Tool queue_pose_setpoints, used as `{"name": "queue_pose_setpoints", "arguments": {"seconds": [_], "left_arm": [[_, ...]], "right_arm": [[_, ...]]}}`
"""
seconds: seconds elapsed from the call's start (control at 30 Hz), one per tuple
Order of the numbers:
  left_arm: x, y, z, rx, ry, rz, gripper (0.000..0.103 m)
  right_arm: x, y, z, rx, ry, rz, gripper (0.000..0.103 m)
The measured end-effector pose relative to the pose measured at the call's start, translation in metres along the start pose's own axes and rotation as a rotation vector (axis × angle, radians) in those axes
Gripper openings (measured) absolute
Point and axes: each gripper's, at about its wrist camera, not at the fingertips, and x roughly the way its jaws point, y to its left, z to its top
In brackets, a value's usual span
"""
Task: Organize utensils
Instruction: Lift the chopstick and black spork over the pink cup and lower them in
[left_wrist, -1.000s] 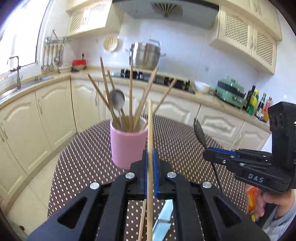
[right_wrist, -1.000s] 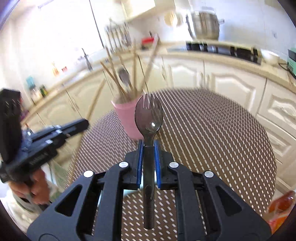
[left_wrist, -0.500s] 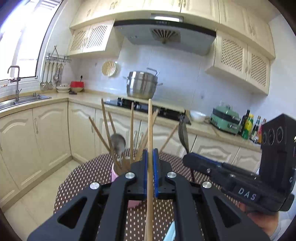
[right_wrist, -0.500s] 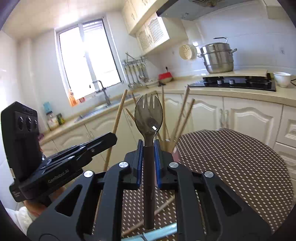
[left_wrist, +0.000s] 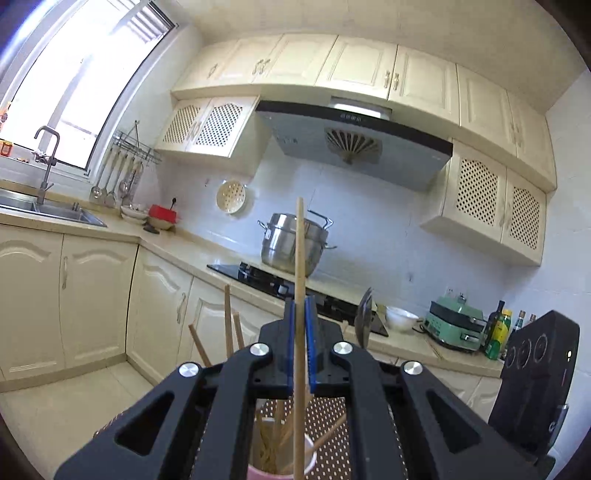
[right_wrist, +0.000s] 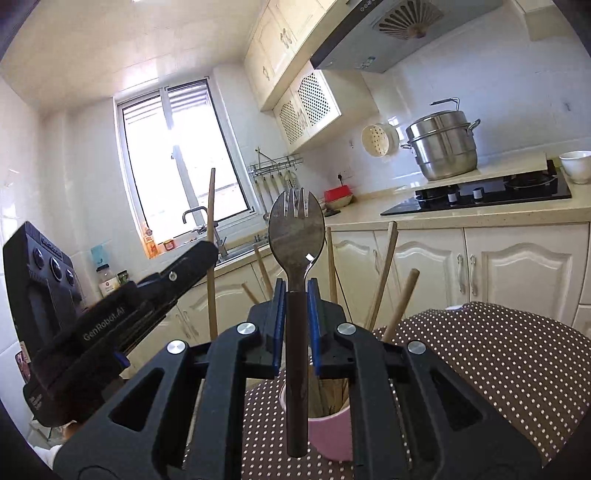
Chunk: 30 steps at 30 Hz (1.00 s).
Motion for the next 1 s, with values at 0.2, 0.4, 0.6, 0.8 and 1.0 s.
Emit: {"name": "queue_pose_setpoints", "arguments": {"seconds": [0.2,0.4,0.6,0.8,1.0], "left_arm": [[0.018,0.002,0.001,-0.007,-0.082,0.035,0.005],[0.033,0.0,-0.006,0.007,-0.113,0.075,0.005],[0.04,0.0,-0.02,0.044,-0.155,0.133,0.006],[0.042,0.005,-0.035,0.056,-0.112,0.159,0.006],[0.036,0.009,-0.043,0.054,-0.077,0.188,0.006]], "right_arm": [[0.016,-0.003,-0.004,-0.046,-0.044,-0.014,0.012],[0.027,-0.011,-0.008,-0.046,-0.044,-0.016,0.012],[0.03,-0.013,-0.015,-0.066,-0.053,-0.021,0.012],[0.032,-0.015,-0.021,-0.065,-0.064,-0.026,0.012],[0.034,-0.013,-0.023,-0.07,-0.07,-0.026,0.012]]}}
